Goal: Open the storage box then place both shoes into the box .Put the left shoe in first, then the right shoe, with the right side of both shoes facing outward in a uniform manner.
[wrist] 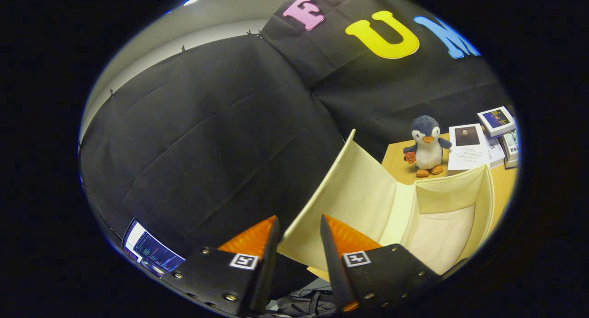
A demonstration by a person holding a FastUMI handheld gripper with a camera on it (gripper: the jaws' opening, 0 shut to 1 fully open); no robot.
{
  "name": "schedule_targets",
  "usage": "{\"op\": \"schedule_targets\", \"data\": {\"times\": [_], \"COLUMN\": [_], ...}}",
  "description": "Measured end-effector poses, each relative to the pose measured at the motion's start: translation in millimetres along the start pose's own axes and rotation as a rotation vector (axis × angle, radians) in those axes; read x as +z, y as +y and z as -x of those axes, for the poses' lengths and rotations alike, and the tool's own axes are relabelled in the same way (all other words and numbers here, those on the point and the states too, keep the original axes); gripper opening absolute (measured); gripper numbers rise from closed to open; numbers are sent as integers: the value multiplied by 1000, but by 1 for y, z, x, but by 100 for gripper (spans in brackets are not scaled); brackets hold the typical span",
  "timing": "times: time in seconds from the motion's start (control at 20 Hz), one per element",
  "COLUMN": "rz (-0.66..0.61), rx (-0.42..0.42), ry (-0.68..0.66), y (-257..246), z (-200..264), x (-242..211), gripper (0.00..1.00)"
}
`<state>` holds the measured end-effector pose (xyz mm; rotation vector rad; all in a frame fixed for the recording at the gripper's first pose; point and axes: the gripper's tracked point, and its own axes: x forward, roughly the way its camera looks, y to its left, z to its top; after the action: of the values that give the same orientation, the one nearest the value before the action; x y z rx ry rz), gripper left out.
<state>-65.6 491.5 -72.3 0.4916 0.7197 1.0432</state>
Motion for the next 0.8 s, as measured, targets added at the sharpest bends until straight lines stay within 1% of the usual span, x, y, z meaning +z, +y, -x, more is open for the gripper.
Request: {"op": "schedule_targets", "data": {"times": [0.05, 0.1, 0.15, 0.3, 0.5, 0.8], "rz": [12, 27, 45, 91, 152, 148], "rx": [-10, -22, -43, -90, -183, -315], "ry": [-4, -13, -23, -42, -70, -99], "y": [-2, -6, -13, -31, -68, -134], "z": [4, 6, 13, 29, 59, 115], "x": [3, 4, 8, 15, 27, 42], "gripper": [81, 92, 97, 97, 97, 97]}}
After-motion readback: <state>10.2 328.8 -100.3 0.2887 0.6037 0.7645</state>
